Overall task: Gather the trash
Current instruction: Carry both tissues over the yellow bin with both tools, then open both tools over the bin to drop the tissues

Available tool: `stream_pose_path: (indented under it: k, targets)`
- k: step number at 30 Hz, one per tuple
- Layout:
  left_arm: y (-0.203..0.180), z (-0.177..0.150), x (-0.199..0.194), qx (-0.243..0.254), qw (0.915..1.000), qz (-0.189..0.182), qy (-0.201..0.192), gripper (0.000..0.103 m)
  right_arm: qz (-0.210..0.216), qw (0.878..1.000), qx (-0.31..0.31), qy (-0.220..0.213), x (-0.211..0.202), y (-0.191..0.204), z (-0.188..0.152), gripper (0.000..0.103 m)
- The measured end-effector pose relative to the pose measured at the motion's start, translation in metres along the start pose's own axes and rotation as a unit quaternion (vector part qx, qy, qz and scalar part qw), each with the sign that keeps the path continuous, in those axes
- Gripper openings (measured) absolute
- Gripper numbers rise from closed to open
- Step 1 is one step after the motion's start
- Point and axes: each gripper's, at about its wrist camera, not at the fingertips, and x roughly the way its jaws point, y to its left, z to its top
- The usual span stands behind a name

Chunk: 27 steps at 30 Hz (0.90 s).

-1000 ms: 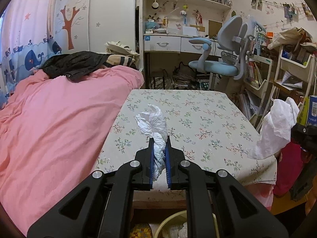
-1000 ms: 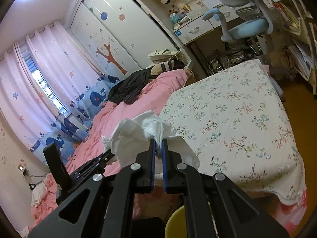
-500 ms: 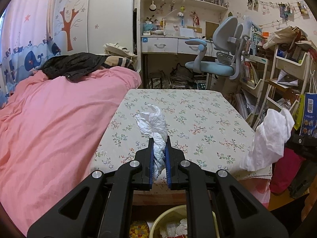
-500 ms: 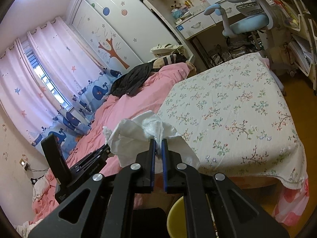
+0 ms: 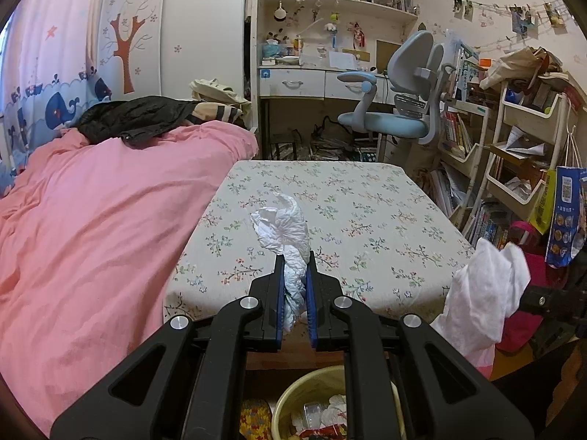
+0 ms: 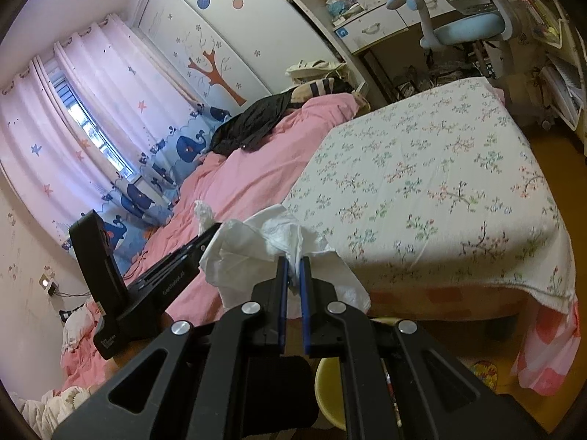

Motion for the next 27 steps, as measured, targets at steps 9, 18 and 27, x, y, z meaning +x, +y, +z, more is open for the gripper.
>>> stream_pose_path:
  k: [9,18,27]
  targets:
    - [-0.005,-0.015,-0.01,0.009,0.9999,-0.004,0.003,0.009,-0.004,1.0,-0.002,0.016,-0.001,0.004,-0.016,0.007]
    - [-0.008,-0.024,-0.016,0.017,0.9998,-0.005,0.007,0.009,-0.008,1.0,-0.002,0.026,-0.002,0.005,-0.024,0.008]
    - [-0.016,-0.033,-0.016,0.031,0.9993,-0.013,0.016,0.009,-0.017,0.999,-0.003,0.046,0.005,0.005,-0.031,0.009]
